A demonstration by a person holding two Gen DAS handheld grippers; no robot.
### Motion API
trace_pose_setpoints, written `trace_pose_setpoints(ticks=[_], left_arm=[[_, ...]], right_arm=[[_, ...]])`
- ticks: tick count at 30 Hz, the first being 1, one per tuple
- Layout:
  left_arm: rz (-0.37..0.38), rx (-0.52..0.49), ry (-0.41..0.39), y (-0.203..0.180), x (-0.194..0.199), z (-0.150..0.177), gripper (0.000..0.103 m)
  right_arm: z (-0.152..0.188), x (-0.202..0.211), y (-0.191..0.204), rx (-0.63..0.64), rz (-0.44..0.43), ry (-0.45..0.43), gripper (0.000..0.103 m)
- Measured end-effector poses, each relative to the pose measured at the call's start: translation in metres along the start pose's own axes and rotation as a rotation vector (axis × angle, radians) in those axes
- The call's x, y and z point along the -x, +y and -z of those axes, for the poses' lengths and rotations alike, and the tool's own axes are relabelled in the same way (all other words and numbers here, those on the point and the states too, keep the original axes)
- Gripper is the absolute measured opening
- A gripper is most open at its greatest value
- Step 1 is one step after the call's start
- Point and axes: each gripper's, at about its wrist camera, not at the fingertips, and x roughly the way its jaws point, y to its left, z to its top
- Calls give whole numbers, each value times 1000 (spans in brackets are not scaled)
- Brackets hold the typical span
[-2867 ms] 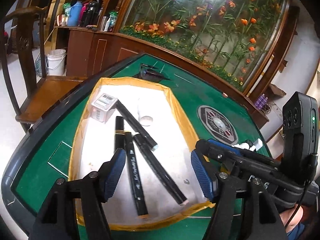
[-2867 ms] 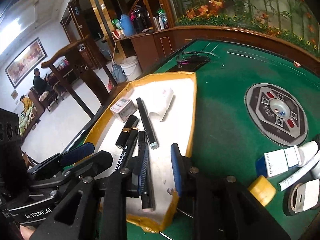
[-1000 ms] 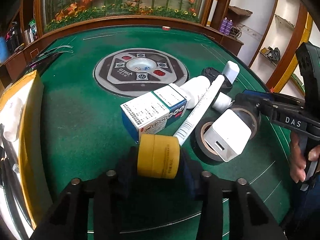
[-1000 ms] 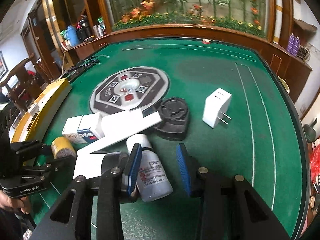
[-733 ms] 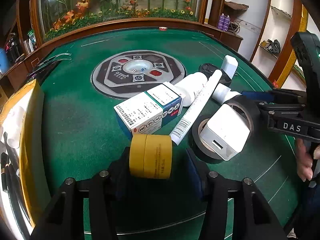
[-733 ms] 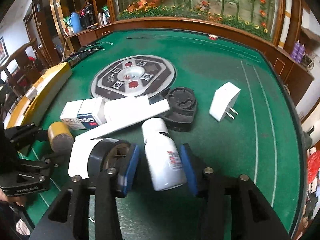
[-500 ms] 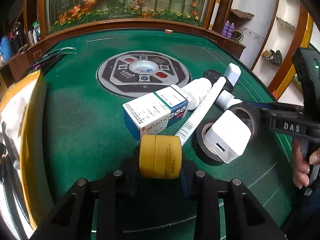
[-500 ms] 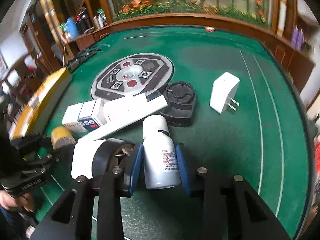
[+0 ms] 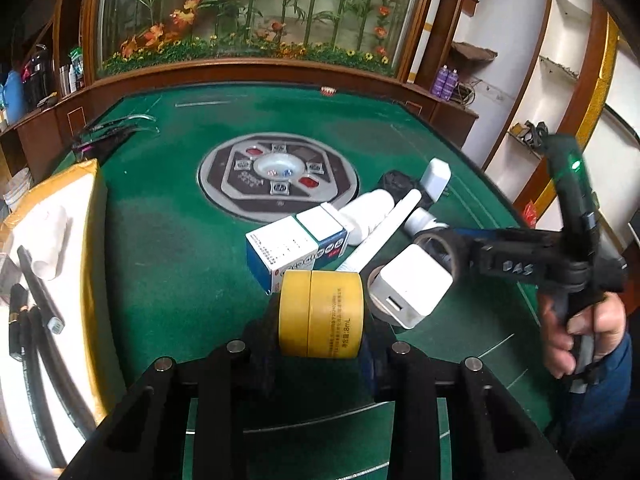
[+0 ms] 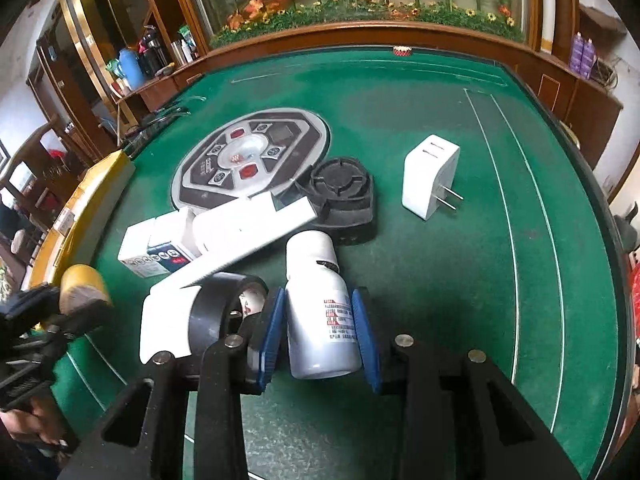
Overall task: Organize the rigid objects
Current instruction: 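Grasp the yellow tape roll with the left tool while the right tool grasps a white bottle, then carry the tape roll and bottle into the tray and open both tools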
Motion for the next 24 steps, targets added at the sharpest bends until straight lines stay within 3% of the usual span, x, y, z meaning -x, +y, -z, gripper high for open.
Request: trace_pose_setpoints(ticks=[4, 10, 18, 24], left_arm=[[13, 17, -32, 4, 16, -3, 34], [20, 41, -64, 13, 36, -1, 34], [10, 88, -133, 37, 71, 7, 34], [-22, 143, -182, 68, 97, 15, 34]], right_arm=[[2, -1, 12, 74, 48, -15, 34], [8, -16, 17, 107, 75, 31, 33], [0, 1, -18, -114, -47, -25, 33], [-6, 43, -12, -231, -110, -182, 33]])
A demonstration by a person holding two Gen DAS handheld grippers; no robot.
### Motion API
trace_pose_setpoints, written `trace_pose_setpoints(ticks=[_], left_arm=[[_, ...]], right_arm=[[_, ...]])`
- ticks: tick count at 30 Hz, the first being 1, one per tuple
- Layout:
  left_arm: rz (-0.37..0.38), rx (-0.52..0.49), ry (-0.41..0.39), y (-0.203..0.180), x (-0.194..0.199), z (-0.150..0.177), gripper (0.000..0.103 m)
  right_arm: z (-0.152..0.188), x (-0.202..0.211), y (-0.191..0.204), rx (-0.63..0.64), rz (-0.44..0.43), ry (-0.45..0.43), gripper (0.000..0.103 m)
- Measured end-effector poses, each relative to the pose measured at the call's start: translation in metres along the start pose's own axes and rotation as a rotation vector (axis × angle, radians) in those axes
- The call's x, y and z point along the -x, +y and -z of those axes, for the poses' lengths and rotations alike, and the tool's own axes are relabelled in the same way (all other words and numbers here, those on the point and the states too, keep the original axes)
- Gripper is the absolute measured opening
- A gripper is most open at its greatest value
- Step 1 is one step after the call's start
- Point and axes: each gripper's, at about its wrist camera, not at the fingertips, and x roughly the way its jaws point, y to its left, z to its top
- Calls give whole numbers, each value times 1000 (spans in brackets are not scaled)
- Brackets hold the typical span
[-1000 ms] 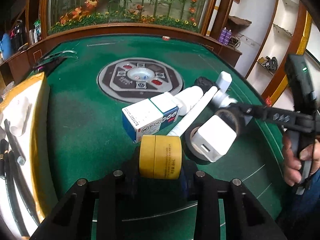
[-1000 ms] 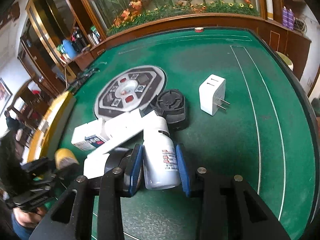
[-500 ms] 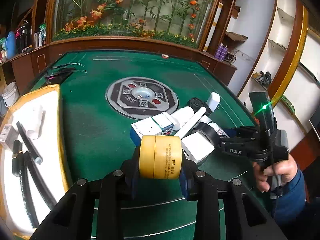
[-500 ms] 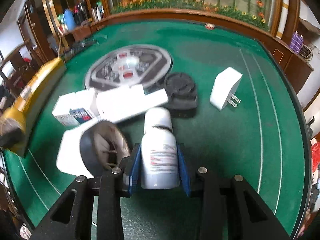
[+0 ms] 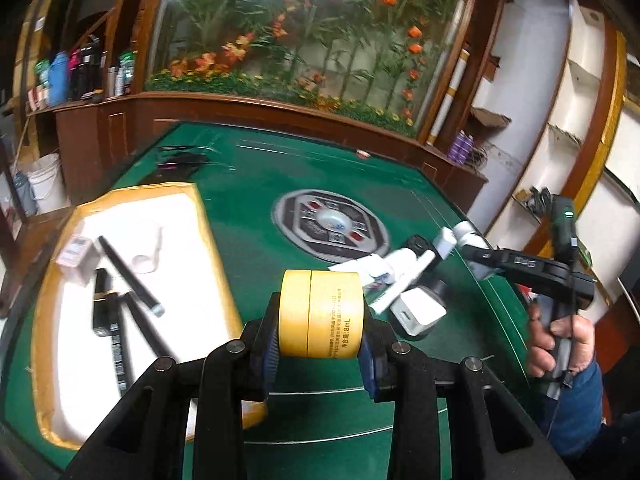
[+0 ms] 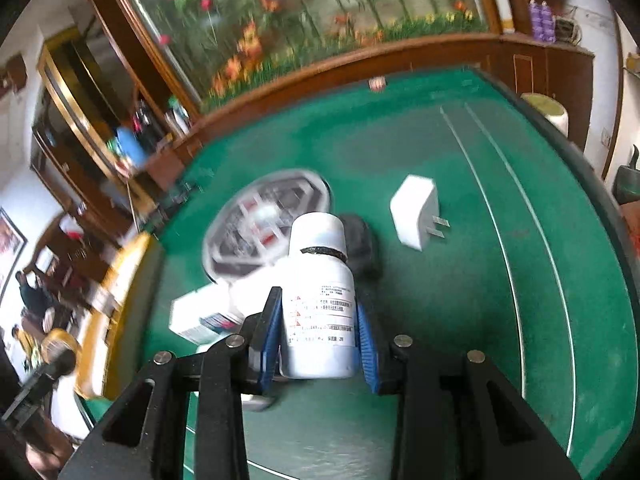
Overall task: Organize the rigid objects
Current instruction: 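Carry the tape roll and bottle into the tray and open both tools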
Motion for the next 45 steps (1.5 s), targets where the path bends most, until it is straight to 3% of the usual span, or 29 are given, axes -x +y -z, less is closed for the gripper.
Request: trace_pose_setpoints(ticks=[6, 13, 18, 21, 30, 45], left_arm=[[-73, 69, -33, 39, 19, 6, 34], [-206, 139, -27, 88, 27, 27, 35], [-243, 194, -8, 116, 24, 41, 35], [-248, 210, -3, 126, 21, 44, 35], [-266, 188, 29, 134, 6, 53, 35], [-338, 146, 67, 136, -6, 51, 36]], right_arm=[[2, 4, 77, 133, -135, 4, 33], [32, -28, 191, 333, -267, 97, 33], [61, -53, 249, 435, -278, 154, 33], [71, -69, 276, 480, -235, 150, 33], [94, -99, 302, 527, -143, 180, 33], [107, -107, 300, 588, -119, 195, 33]])
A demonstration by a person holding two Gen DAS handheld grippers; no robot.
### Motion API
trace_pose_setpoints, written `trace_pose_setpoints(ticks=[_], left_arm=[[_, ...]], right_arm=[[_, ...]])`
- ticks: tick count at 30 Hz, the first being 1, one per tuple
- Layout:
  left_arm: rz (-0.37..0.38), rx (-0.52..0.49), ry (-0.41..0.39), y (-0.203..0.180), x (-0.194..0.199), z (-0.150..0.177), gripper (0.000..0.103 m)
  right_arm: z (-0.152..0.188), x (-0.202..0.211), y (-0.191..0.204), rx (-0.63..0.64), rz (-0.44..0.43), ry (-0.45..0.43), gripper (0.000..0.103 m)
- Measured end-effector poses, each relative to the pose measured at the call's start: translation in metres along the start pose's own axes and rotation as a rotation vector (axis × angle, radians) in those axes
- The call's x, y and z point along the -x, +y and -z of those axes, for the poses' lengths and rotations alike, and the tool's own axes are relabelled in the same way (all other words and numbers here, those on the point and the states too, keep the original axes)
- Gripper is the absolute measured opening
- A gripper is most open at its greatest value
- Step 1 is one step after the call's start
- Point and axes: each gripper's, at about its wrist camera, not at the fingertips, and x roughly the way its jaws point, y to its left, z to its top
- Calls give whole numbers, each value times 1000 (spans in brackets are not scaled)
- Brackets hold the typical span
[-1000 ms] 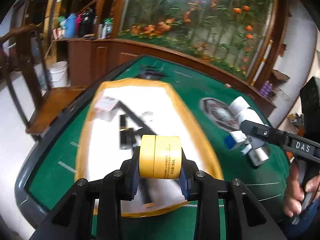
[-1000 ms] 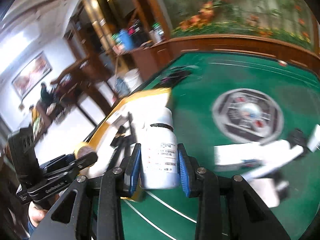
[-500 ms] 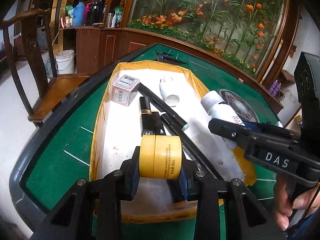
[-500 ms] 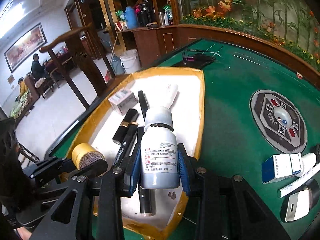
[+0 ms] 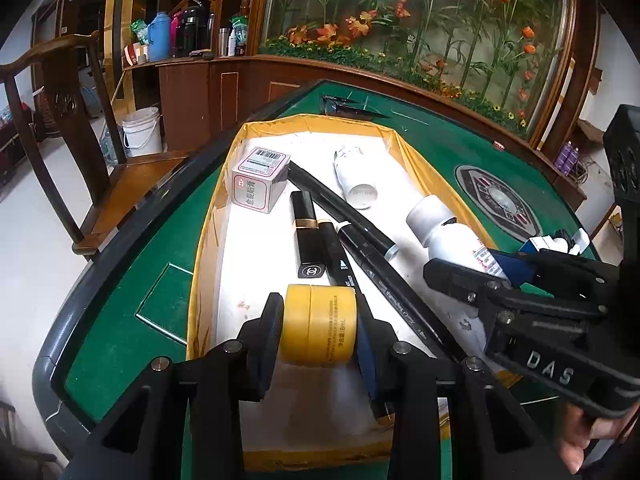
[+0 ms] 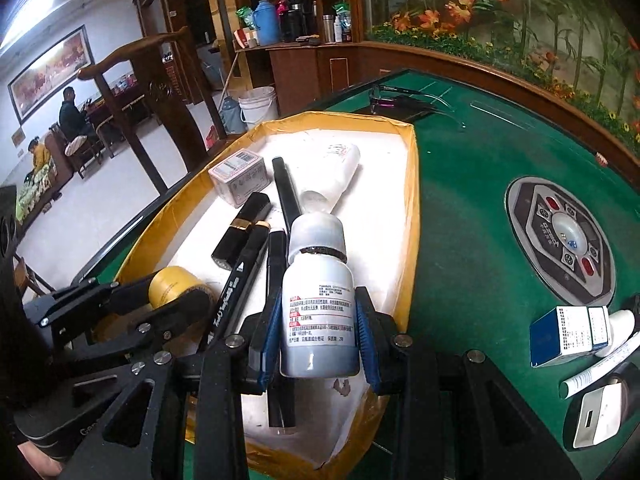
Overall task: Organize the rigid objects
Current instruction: 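Carry the tape roll and bottle into the tray and open both tools, then move both tools back from the tray to the scattered items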
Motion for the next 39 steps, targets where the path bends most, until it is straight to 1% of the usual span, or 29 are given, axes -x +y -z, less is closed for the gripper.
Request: trace_pose_setpoints(ticks=[5, 7, 11, 15, 17, 18, 19, 26, 28, 30, 31, 33, 36, 37, 39], left_arm=[[11, 17, -1, 2, 2, 0, 39], [11, 20, 2, 2, 3, 0, 45], [8, 15, -10, 3, 7, 1, 48], [7, 15, -13, 2, 12, 1, 51], [3, 10, -15, -1, 14, 0, 56], [-2, 4, -17, -3, 15, 0, 63], [-9, 0, -18, -4, 16, 0, 66], [-23, -2, -11, -9, 20, -1, 68], [-22, -1, -13, -11, 23, -2, 70], [-17, -6, -23, -13, 27, -3, 71], [-13, -8, -29, -15, 29, -4, 71], [7, -11, -40, -20, 33, -8, 71], [57, -25, -44, -34, 36, -13, 71], [73, -42, -44, -44, 37, -15, 71], [93, -77, -44, -62, 39, -19, 71]], right_arm=[[1, -2, 5, 33, 6, 10, 33], [1, -1, 5, 30, 4, 6, 33], [0, 3, 3, 17, -7, -3, 34], [-3, 8, -5, -18, -31, -11, 34], [-5, 16, -10, -42, -38, -33, 34], [-7, 20, -13, -54, -40, -46, 34], [-7, 23, -16, -64, -40, -54, 34], [-9, 46, -45, -150, -74, -86, 35], [-9, 61, -61, -179, -78, -117, 35], [-7, 76, -80, -201, -62, -154, 36], [-5, 87, -96, -224, -43, -182, 40], [2, 104, -127, -272, 3, -221, 43], [17, 119, -171, -341, 57, -239, 43], [25, 123, -190, -377, 83, -238, 43], [38, 129, -217, -426, 110, -235, 43]])
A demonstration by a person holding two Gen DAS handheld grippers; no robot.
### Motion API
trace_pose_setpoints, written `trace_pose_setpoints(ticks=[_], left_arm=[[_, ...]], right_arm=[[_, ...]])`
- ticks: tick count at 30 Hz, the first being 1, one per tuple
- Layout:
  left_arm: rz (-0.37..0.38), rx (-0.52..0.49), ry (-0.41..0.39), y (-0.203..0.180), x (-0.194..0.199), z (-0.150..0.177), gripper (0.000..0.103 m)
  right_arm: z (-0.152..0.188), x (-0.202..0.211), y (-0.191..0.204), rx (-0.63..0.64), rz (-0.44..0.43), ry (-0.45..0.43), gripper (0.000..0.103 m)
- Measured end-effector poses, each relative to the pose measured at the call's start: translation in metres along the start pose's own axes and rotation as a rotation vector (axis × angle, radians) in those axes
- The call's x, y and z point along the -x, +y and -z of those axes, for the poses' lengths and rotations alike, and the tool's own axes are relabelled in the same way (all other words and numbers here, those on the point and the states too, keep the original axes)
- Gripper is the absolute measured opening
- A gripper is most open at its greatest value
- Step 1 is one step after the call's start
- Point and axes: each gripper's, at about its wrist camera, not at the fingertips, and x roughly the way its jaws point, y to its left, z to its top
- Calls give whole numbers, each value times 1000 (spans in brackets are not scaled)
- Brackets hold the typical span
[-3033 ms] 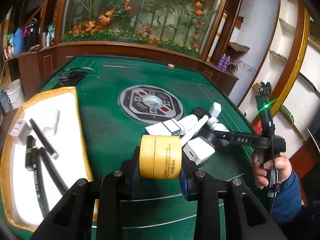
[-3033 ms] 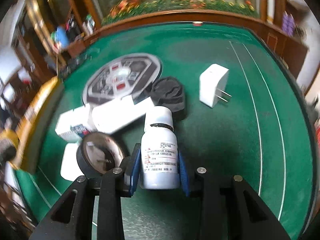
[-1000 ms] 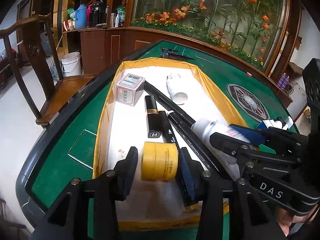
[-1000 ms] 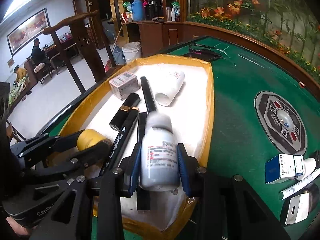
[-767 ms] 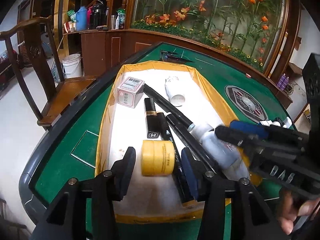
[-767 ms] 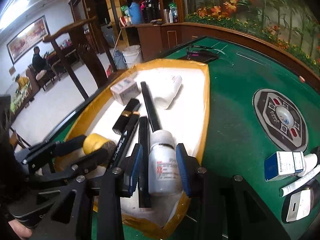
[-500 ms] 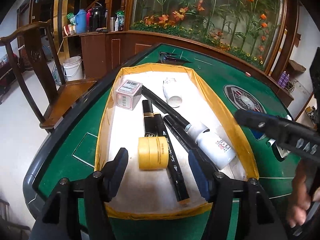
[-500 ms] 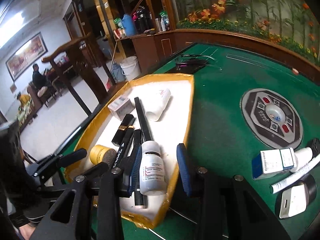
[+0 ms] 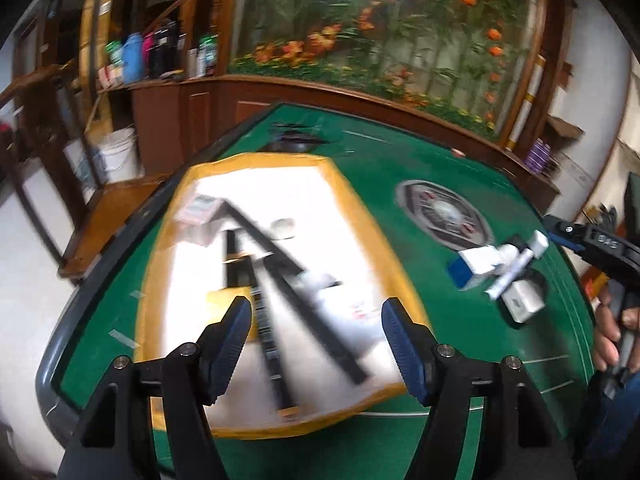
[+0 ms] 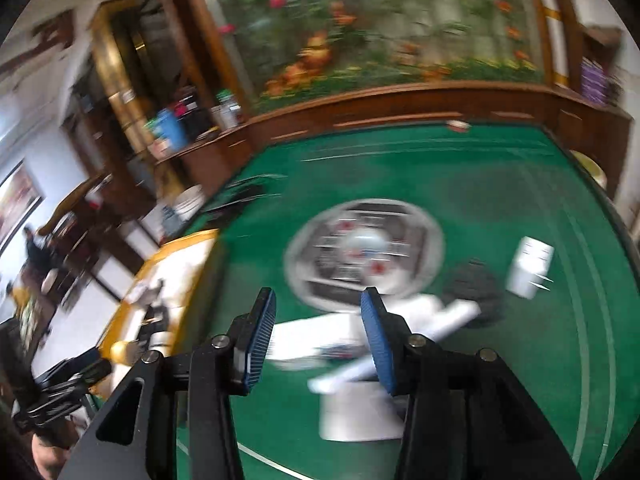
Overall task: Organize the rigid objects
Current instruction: 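Move both tools back from the tray to the scattered items, then grasp the white medicine box with the left tool while the right tool grasps the black electrical tape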
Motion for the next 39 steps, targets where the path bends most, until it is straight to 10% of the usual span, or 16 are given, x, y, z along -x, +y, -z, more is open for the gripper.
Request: trace_pose_setpoints(ticks=[10, 19, 29, 39], left_arm=[[195, -291, 101, -138, -60, -30, 80], [53, -535, 205, -199, -137, -36, 81], [134, -376, 288, -184, -156, -30, 39], [146, -332, 266, -172, -121, 4, 38]], right_arm=[[10, 8, -96, -235, -19, 60, 43], [15, 6, -102, -297, -90, 96, 43], [22, -11, -96, -281, -110, 181, 53], [41, -37, -72, -229, -112, 285, 58]])
